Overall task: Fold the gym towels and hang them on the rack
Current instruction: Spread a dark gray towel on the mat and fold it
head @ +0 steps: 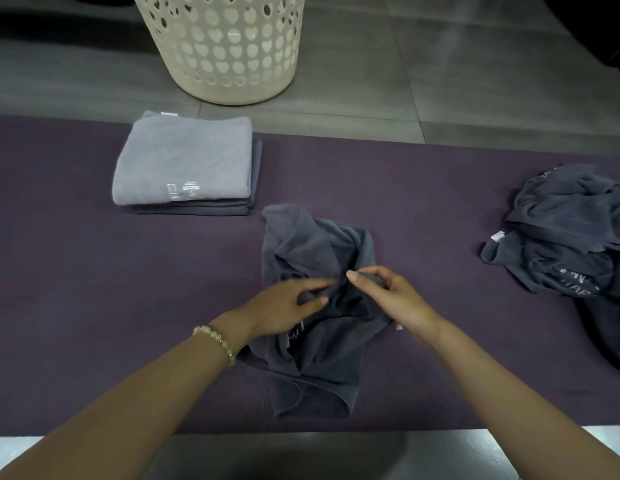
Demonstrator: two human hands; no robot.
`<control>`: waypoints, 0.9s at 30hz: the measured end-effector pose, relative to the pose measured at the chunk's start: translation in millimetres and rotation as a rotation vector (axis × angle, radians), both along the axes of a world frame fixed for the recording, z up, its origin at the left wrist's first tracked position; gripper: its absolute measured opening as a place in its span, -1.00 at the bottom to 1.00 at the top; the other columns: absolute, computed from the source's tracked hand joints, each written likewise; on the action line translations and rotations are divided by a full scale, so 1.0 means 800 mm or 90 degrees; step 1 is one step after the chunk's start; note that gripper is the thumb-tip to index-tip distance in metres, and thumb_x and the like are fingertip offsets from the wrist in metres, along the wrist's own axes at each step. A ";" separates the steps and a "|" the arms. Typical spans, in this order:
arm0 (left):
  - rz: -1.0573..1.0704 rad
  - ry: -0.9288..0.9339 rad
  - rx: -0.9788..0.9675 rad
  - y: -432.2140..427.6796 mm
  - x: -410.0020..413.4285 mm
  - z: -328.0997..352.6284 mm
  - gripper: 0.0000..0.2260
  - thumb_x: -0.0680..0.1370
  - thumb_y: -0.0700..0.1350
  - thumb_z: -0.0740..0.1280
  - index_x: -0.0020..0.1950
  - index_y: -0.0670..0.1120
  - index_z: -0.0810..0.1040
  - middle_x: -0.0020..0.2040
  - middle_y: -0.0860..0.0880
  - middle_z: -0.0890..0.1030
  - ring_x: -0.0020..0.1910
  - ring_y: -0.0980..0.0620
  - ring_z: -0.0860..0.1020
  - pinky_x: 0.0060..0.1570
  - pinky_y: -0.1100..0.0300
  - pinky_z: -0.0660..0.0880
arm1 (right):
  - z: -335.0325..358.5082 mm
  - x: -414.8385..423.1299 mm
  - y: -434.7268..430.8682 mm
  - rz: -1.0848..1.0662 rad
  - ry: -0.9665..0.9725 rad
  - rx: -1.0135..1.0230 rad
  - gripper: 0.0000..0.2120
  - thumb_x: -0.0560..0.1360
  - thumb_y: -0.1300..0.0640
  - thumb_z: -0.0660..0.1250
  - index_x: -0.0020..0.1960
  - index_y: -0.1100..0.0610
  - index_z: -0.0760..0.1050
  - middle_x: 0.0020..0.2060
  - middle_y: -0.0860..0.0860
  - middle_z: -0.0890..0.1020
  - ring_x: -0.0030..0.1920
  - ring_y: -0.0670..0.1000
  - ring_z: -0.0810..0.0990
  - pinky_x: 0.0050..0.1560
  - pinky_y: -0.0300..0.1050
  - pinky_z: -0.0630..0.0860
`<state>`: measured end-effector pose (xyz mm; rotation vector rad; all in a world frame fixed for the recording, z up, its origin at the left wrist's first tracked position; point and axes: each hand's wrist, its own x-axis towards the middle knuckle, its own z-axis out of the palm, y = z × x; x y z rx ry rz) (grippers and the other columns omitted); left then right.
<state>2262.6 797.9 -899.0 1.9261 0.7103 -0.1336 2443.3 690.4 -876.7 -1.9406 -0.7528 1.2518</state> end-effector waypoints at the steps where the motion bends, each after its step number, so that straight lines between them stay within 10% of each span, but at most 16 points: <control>1: -0.059 0.015 0.009 -0.009 0.000 0.001 -0.60 0.62 0.10 0.18 0.46 0.16 0.31 0.44 0.19 0.34 0.41 0.22 0.29 0.33 0.35 0.21 | 0.002 -0.001 -0.001 -0.009 0.002 -0.010 -0.65 0.43 -0.21 0.35 0.10 -0.02 0.53 -0.03 -0.17 0.59 0.00 -0.21 0.55 -0.19 -0.36 0.40; 7: -0.193 0.026 0.004 -0.051 -0.006 0.010 -0.68 0.59 0.14 0.20 0.33 0.17 0.48 0.33 0.24 0.47 0.31 0.28 0.39 0.35 0.24 0.32 | -0.026 -0.012 -0.011 -0.076 0.023 0.007 -0.73 0.41 -0.01 0.48 -0.16 0.21 0.58 -0.28 -0.02 0.63 -0.20 -0.05 0.60 -0.25 -0.30 0.53; 13: 0.295 -0.018 0.081 -0.021 -0.011 -0.001 -0.72 0.50 0.18 0.32 0.05 0.01 0.51 -0.01 0.08 0.59 -0.06 0.11 0.55 -0.07 0.20 0.47 | -0.019 -0.014 -0.009 -0.098 -0.021 0.079 -0.74 0.41 0.03 0.49 -0.03 0.14 0.53 -0.15 -0.03 0.60 -0.16 -0.12 0.58 -0.24 -0.42 0.50; 20: -0.056 0.053 0.159 -0.049 -0.014 -0.023 -0.54 0.58 0.20 0.15 0.48 0.17 0.26 0.35 0.13 0.39 0.34 0.13 0.36 0.25 0.27 0.31 | -0.011 -0.013 0.012 -0.048 -0.070 0.045 -0.31 0.37 -0.15 0.47 0.43 -0.01 0.33 0.20 -0.15 0.41 0.22 -0.16 0.38 0.11 -0.31 0.37; 24: -0.072 0.032 0.150 -0.048 -0.016 -0.021 -0.60 0.59 0.20 0.11 0.40 0.18 0.38 0.13 0.17 0.43 0.18 0.17 0.44 0.20 0.23 0.39 | -0.025 -0.015 0.017 0.021 -0.150 -0.009 -0.64 0.36 -0.16 0.48 -0.18 0.15 0.56 -0.28 -0.11 0.57 -0.23 -0.14 0.53 -0.19 -0.20 0.46; 27: 0.226 -0.092 0.059 -0.038 -0.013 -0.018 -0.71 0.57 0.16 0.19 0.23 0.13 0.51 0.13 0.14 0.53 0.13 0.18 0.49 0.22 0.17 0.44 | -0.016 -0.015 0.011 -0.033 -0.005 0.047 -0.74 0.41 0.02 0.49 -0.14 0.24 0.63 -0.26 0.04 0.67 -0.20 -0.03 0.65 -0.12 -0.15 0.59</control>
